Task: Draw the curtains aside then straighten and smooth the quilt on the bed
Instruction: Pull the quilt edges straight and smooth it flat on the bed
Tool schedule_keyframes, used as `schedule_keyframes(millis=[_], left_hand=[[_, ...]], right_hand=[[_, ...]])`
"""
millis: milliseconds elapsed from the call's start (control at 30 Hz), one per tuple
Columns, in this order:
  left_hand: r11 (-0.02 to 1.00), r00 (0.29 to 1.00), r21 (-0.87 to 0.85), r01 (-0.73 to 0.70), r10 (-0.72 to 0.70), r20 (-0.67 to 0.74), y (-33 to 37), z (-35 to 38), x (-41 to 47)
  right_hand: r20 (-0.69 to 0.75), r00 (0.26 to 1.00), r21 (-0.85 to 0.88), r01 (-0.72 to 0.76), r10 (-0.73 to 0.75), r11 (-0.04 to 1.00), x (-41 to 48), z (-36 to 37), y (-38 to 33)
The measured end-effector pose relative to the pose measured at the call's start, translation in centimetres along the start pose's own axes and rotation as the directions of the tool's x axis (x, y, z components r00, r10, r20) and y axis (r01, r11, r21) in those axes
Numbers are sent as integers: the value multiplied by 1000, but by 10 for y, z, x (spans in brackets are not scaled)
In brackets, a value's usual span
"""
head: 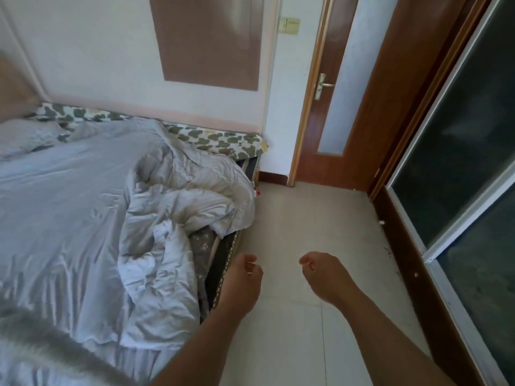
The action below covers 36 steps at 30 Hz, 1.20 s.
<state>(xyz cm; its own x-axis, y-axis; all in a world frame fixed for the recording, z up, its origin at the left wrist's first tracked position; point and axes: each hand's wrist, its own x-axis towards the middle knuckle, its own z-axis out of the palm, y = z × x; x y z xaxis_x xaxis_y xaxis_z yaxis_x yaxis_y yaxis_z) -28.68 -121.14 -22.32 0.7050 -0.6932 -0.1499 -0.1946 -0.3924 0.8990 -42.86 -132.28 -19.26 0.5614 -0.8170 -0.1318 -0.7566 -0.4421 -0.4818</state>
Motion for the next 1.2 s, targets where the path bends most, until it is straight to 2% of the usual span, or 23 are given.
schedule_keyframes(millis=[167,333,433,633,800,900,1033,1200], left_hand=[[999,995,16,34,-33,-94,18,1,51],[989,962,18,144,-136,-235,10,-3,101],[979,920,4,203,-189,-344,8,-1,128],[947,813,-170,273,-322,-485,13,19,176],[898,692,-248,364,-439,-573,-4,17,190],[865,611,-293,407,-496,-617,-17,7,199],[846,566,-331,418,-528,-634,-27,-13,235],[843,553,-351,409,-534,-640,-37,-48,300]], right_hand=[[47,998,38,49,-50,998,68,-11,-5],[122,975,-10,189,-186,982,147,-5,-17],[179,944,-43,288,-276,957,194,-3,-24],[294,861,-70,453,-416,889,289,-5,-35],[389,768,-52,570,-509,820,355,22,-56],[460,729,-50,591,-506,805,379,44,-75],[525,669,-11,624,-527,782,415,76,-105],[536,680,-31,609,-501,793,468,107,-146]])
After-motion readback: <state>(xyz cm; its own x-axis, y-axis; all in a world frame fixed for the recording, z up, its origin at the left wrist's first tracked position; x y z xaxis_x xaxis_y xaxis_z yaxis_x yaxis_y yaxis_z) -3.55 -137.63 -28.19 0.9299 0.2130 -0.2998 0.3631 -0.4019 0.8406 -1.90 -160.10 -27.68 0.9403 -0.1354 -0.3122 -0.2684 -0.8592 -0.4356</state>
